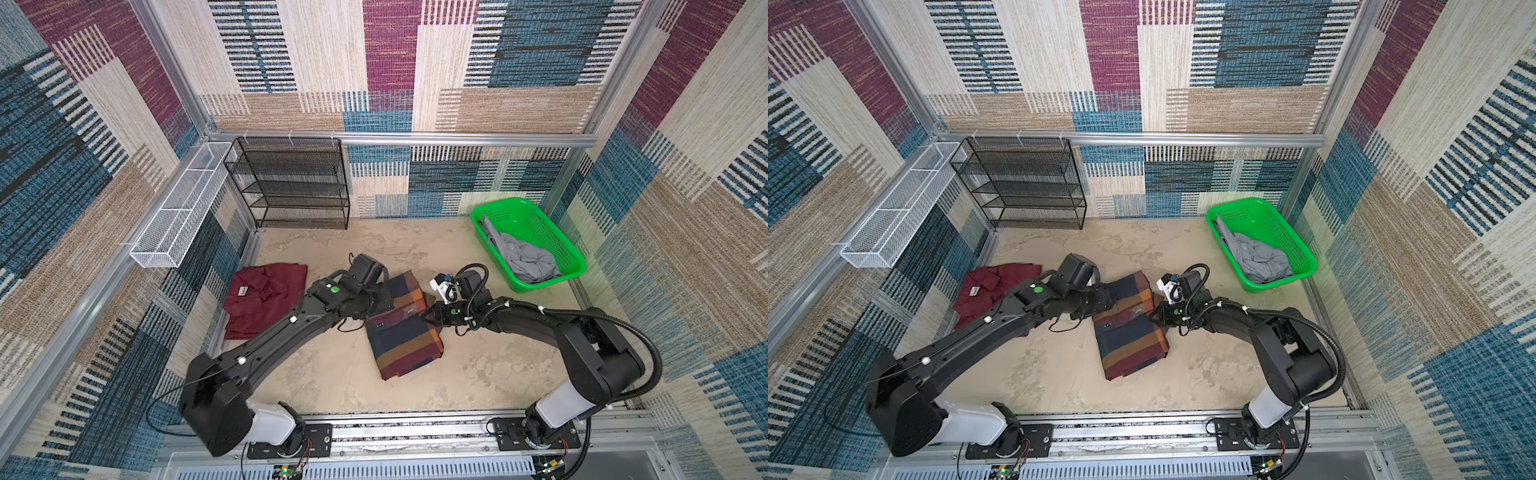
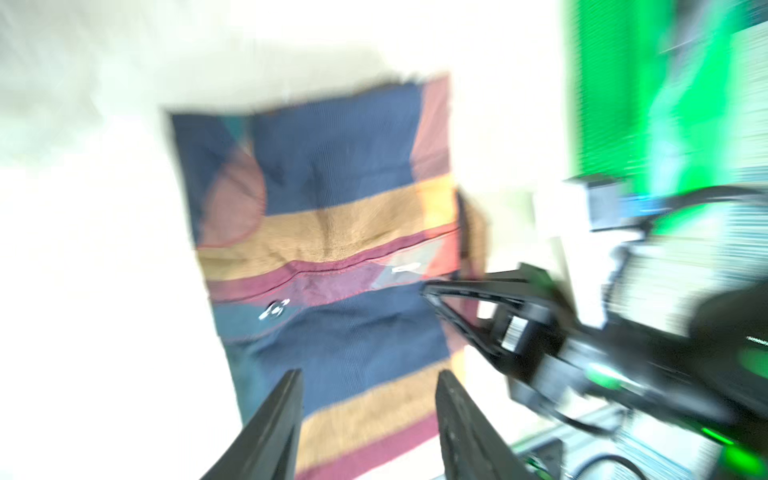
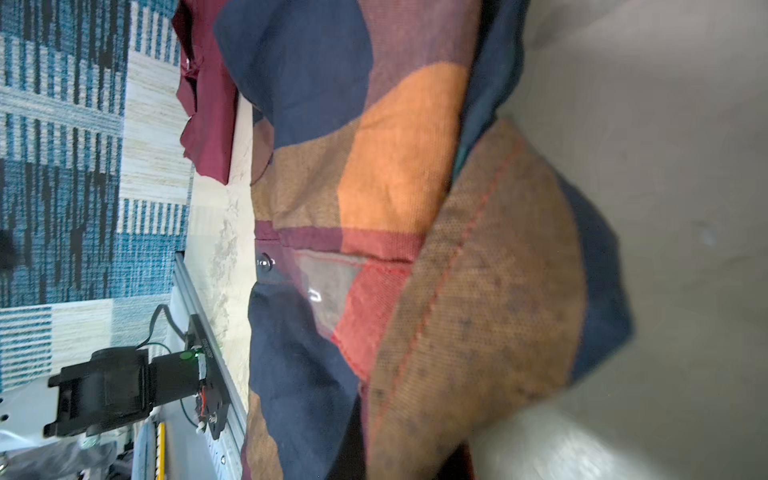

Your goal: Fold and stack the long sleeve shirts

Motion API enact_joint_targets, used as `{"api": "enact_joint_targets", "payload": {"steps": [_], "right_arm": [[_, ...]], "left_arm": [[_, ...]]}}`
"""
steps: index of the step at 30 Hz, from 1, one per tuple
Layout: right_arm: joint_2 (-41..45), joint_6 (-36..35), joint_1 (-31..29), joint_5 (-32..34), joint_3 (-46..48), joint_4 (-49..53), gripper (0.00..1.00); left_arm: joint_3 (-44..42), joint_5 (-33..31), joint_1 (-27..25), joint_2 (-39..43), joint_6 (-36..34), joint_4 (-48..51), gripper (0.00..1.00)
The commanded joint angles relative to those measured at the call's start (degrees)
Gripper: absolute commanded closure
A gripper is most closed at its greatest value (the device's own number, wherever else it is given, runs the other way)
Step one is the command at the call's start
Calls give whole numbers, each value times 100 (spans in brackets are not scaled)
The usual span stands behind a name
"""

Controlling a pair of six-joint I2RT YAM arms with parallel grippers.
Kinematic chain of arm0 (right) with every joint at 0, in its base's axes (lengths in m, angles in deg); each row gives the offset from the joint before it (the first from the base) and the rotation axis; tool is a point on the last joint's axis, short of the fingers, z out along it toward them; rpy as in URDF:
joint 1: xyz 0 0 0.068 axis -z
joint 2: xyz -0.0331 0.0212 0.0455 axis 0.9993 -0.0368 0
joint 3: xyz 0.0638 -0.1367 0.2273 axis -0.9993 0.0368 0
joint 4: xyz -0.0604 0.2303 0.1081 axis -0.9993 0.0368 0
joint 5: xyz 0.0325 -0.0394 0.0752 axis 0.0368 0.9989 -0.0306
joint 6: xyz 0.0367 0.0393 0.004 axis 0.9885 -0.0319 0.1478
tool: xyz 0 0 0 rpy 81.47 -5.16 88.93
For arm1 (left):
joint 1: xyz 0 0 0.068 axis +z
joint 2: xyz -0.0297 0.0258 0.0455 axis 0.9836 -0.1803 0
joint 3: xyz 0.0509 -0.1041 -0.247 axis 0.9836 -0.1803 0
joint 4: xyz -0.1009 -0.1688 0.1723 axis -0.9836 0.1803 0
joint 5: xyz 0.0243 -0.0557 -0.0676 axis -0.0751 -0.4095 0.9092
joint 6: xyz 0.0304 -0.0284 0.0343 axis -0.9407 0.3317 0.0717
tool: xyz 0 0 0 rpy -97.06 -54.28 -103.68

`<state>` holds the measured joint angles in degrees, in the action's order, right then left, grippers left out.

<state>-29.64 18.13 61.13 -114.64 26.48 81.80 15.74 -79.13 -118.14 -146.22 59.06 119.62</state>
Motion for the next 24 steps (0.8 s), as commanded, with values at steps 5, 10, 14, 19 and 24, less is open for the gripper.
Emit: {"api": "enact_joint_targets", "payload": {"steps": [5, 10, 14, 19, 24], "right_arm": [[1210, -559, 5, 1851, -962, 2360, 100], [1494, -949, 0, 2844, -1952, 3832, 100], [1269, -1127, -151, 4003, -2596, 4788, 100], [611, -992, -535, 5447, -3235, 5684, 100], [-534, -774, -1320, 6108, -4319, 6360, 100]], "left_arm": [[341, -217, 578, 1423, -719, 987, 43], [167, -77, 1057, 2231, -862, 1227, 43], [-216, 189, 1189, 2660, -868, 1083, 43], [-819, 414, 1310, 3108, -865, 785, 43], [-1409, 621, 1409, 3574, -794, 524, 43]]}}
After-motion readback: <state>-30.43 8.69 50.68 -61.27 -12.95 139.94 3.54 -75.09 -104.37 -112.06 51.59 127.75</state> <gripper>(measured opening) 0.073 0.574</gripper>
